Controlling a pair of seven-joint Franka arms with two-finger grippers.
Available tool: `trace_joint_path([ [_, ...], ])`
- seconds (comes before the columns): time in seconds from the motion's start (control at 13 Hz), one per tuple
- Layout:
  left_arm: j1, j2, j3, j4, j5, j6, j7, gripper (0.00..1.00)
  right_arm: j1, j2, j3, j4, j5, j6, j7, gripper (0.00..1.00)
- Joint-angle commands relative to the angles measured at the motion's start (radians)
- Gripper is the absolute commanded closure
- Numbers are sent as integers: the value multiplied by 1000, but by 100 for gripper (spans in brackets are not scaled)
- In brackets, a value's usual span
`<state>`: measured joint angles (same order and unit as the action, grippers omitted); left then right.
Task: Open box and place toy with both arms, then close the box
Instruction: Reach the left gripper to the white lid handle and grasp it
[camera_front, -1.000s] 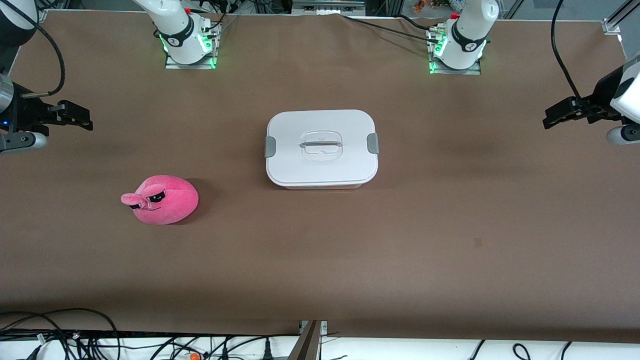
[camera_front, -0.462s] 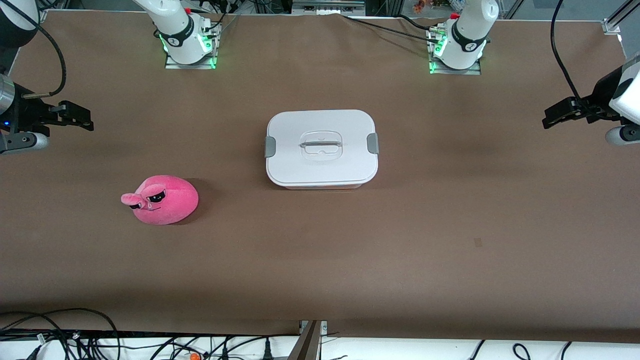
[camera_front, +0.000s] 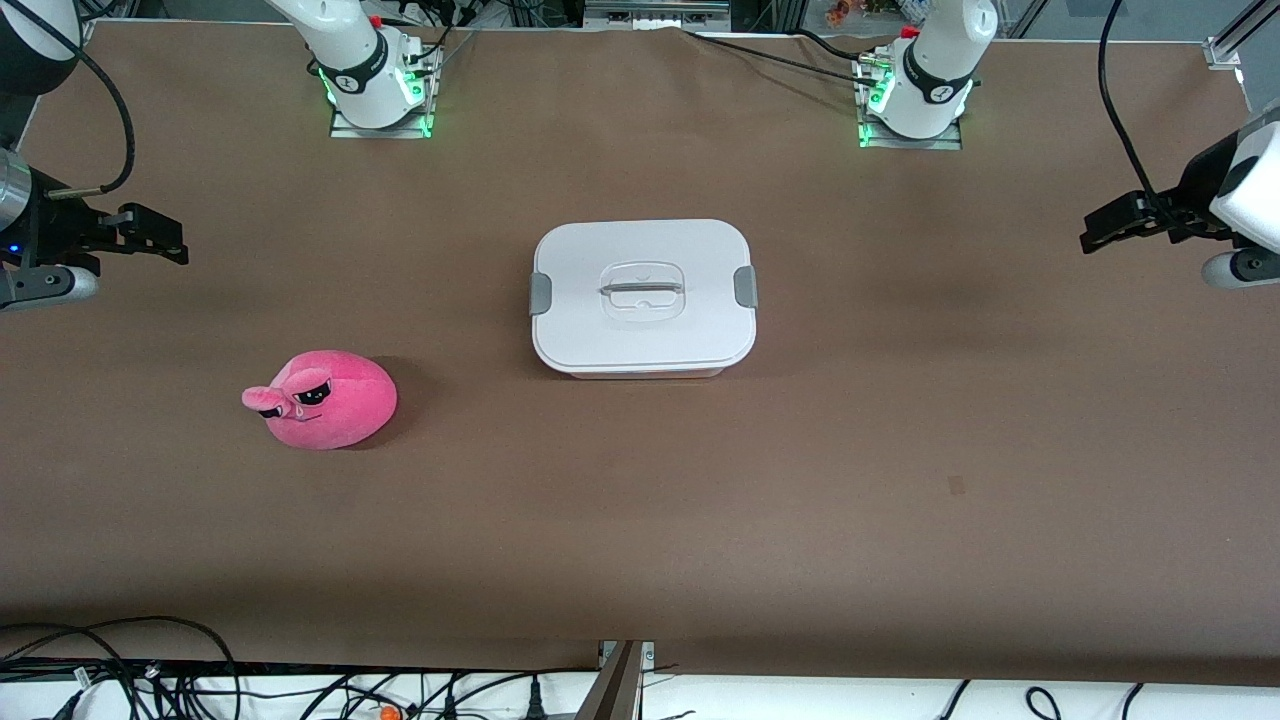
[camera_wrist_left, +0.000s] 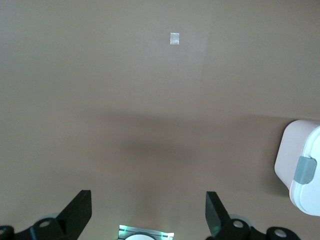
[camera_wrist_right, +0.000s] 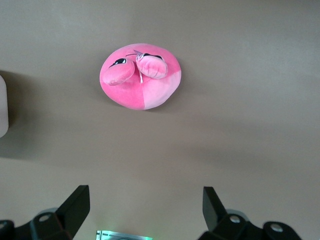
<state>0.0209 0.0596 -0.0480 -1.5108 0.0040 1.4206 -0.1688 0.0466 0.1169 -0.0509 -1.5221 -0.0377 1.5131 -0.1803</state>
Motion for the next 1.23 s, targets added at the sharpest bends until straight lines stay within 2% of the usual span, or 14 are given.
trace_joint_path([
  [0.0, -7, 17, -68, -6, -24, -26, 5, 0, 1, 1, 2, -7, -13, 10, 2, 0],
  [0.31, -10, 130, -238, 6, -25, -9, 5, 0, -2, 3, 2, -7, -13, 10, 4, 0],
  [0.54, -30, 225, -357, 8, -24, 116, -8, 0, -7, 4, 0, -7, -10, 10, 4, 0],
  [0.77, -165, 317, -368, 9, -12, 228, 2, 0, -5, 4, 0, -9, -10, 12, 4, 0],
  [1.0, -300, 399, -366, 9, 13, 409, 8, 0, -8, 4, 0, -9, -10, 12, 4, 0],
  [1.15, -361, 434, -368, 11, 40, 443, 12, 0, -10, 6, 0, -9, -10, 12, 5, 0],
])
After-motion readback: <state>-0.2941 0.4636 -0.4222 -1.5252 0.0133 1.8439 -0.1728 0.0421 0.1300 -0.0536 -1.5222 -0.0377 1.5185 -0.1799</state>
